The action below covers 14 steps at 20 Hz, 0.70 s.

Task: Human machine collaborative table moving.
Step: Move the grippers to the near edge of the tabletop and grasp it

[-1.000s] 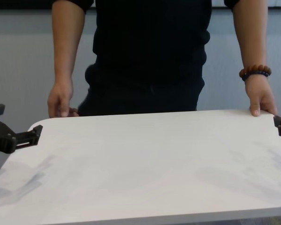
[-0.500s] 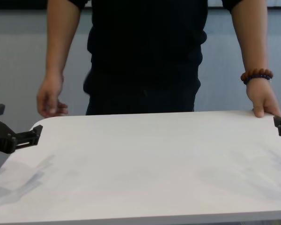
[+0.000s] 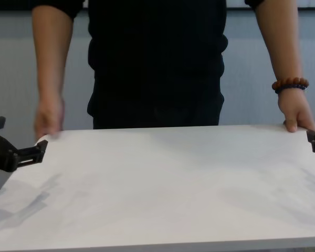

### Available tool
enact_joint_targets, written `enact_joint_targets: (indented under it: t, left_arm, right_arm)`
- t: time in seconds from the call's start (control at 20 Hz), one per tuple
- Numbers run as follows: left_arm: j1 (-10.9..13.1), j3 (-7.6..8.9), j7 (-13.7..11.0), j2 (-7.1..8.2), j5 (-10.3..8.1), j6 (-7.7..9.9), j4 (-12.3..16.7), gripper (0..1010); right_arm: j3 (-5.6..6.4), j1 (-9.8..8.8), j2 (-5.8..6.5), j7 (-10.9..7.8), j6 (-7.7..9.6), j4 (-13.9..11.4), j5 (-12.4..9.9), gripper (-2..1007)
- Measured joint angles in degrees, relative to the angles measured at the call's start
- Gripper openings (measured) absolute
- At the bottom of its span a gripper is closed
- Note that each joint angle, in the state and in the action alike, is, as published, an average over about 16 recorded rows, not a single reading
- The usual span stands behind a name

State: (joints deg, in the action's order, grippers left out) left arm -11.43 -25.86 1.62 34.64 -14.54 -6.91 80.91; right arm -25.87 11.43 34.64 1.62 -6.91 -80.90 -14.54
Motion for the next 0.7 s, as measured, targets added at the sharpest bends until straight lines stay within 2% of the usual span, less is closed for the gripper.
enact_joint_targets:
  t: [0.7]
  left_arm:
    - [0.0, 0.0, 0.0, 0.0, 0.0, 0.0, 0.0, 1004]
  right_arm:
    - [0.0, 0.0, 0.0, 0.0, 0.0, 0.0, 0.0, 1000]
